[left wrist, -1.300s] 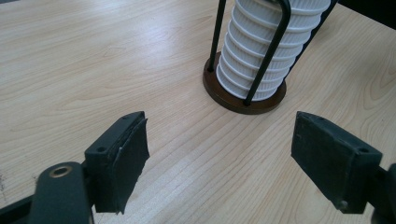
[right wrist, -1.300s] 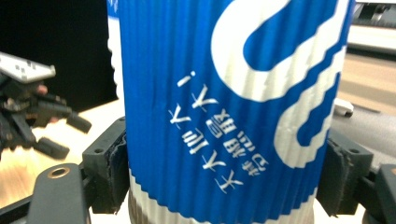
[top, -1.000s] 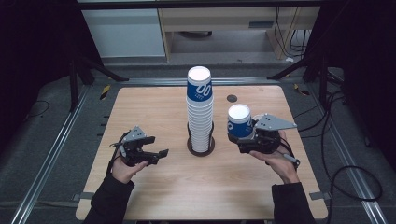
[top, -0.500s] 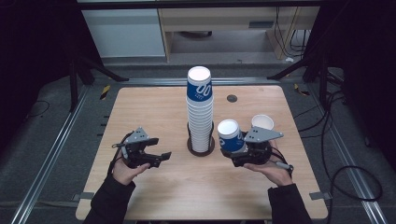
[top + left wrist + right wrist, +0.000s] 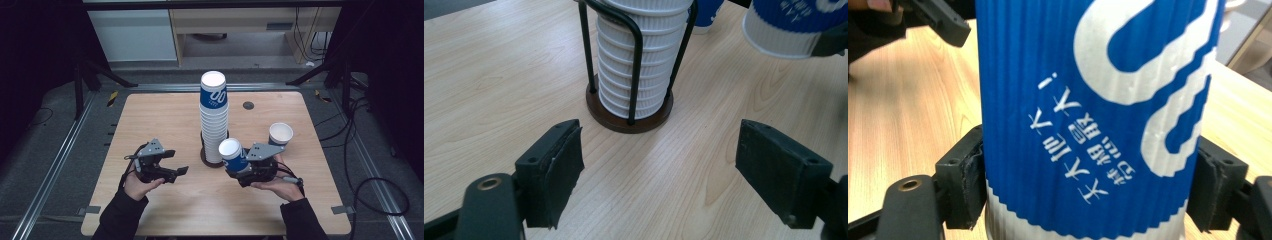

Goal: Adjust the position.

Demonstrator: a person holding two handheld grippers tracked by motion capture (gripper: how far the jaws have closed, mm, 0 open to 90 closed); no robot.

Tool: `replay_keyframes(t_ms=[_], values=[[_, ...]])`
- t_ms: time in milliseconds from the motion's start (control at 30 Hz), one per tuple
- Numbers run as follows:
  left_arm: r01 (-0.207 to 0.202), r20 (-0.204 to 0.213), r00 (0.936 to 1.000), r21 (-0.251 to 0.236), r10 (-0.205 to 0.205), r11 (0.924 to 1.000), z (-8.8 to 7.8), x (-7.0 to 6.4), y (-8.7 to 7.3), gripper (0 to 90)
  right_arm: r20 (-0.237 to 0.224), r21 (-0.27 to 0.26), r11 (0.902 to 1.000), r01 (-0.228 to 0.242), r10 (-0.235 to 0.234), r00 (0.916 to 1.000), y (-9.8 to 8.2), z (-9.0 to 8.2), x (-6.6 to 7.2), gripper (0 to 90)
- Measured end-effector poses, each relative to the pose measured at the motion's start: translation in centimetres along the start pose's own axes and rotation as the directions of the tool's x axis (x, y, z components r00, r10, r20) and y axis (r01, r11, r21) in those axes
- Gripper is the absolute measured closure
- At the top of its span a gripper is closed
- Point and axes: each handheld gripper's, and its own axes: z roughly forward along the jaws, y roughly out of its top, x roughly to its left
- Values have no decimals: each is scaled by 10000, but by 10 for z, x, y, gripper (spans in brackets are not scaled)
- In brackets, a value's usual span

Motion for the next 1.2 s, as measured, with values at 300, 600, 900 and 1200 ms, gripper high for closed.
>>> replay_keyframes(t_ms=[300,600,900,1200], values=[[-230,337,9992,43,228,9997,3,-9,4,174,-444,289,9993,216,-203,9988,-3,21,11,200],[-502,823,9953,-72,507,9987,3,-22,9,163,-735,578,9976,384,-341,9967,-5,33,17,201],[-691,1120,9913,-85,696,9976,7,-33,12,158,-940,908,9933,708,-622,9936,-5,47,25,201],[-703,1281,9892,-90,709,9975,14,-40,16,149,-1108,1077,9897,941,-822,9904,-4,56,32,199]])
